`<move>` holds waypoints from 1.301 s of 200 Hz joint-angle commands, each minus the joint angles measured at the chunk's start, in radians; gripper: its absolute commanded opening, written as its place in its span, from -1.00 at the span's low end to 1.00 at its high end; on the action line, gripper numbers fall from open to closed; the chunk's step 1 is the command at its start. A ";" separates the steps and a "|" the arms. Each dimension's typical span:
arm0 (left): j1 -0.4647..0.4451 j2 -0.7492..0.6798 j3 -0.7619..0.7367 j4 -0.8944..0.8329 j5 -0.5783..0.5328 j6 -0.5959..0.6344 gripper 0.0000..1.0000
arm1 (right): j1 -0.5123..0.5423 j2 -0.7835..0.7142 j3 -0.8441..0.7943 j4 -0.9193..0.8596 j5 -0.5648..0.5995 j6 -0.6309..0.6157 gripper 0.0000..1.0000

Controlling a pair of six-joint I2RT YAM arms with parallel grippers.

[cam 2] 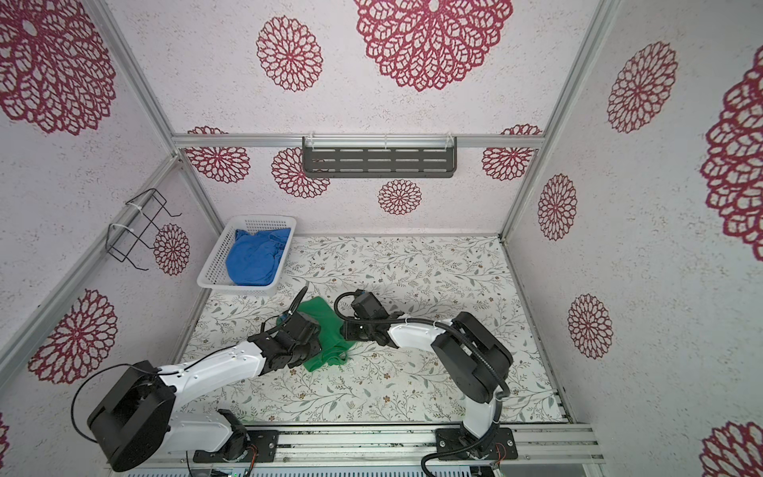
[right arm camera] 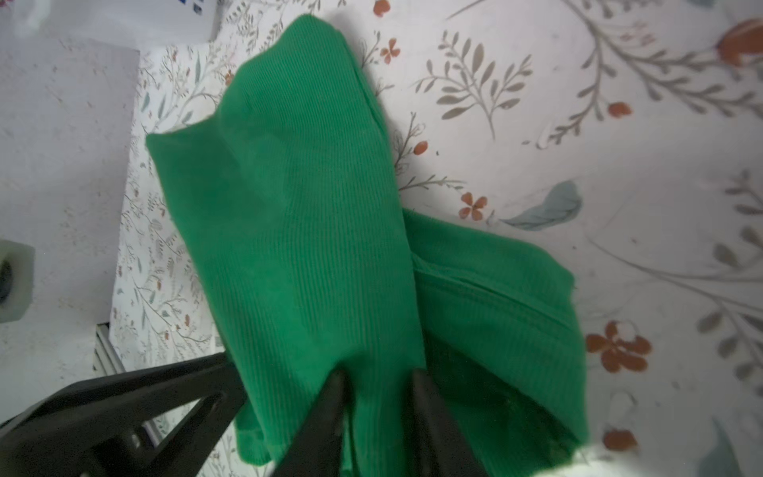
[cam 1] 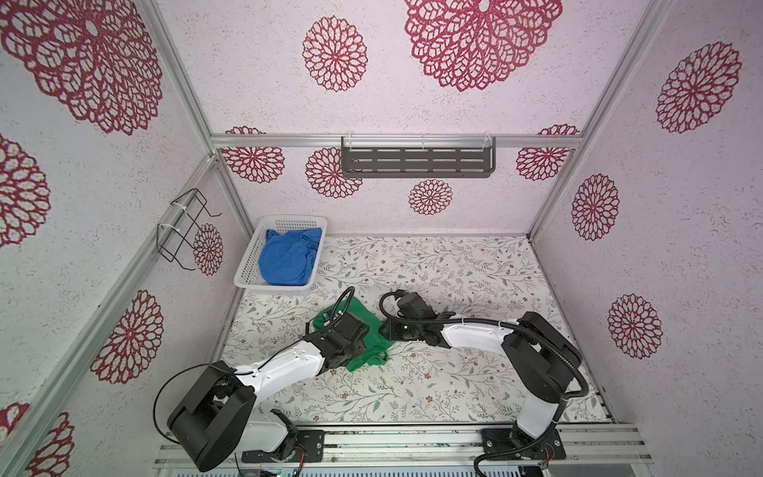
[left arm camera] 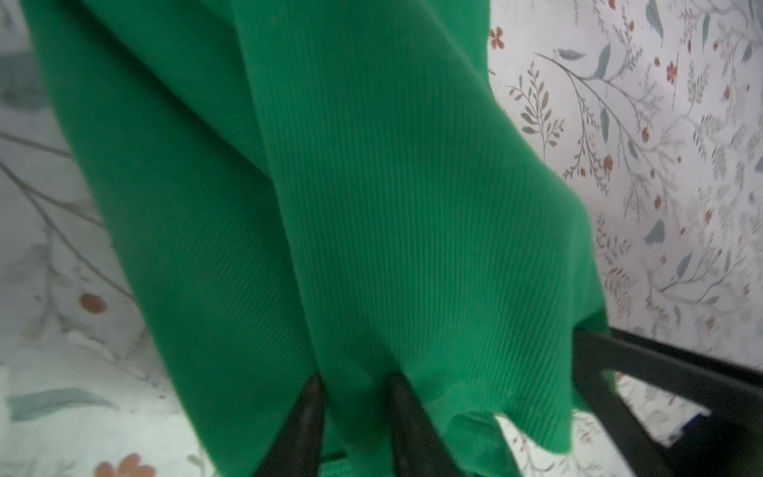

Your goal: Fold and stack the tank tops

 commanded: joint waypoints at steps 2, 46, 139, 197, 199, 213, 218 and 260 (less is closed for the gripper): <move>0.006 -0.015 0.091 0.022 0.007 0.064 -0.96 | -0.002 -0.055 0.067 -0.064 0.040 -0.015 -0.90; 0.003 -0.141 0.317 -0.195 -0.038 0.146 -1.00 | -0.013 -0.213 0.198 -0.386 0.184 -0.176 -1.00; -0.006 -0.046 1.197 -0.689 -0.025 0.537 -1.00 | -0.035 -0.499 0.606 -0.724 0.394 -0.456 -1.00; 0.001 0.246 1.700 -0.897 0.097 0.722 -1.00 | -0.037 -0.624 0.658 -0.713 0.465 -0.438 -1.00; 0.001 0.254 1.705 -0.902 0.103 0.727 -1.00 | -0.038 -0.627 0.653 -0.717 0.472 -0.436 -1.00; 0.010 0.304 1.687 -0.918 0.145 0.754 -1.00 | -0.041 -0.643 0.618 -0.757 0.527 -0.413 -1.00; 0.011 0.318 1.663 -0.912 0.166 0.762 -1.00 | -0.044 -0.648 0.604 -0.775 0.547 -0.400 -1.00; -0.008 0.366 1.241 -0.619 0.293 0.744 -1.00 | -0.122 -0.719 0.376 -0.864 0.652 -0.230 -1.00</move>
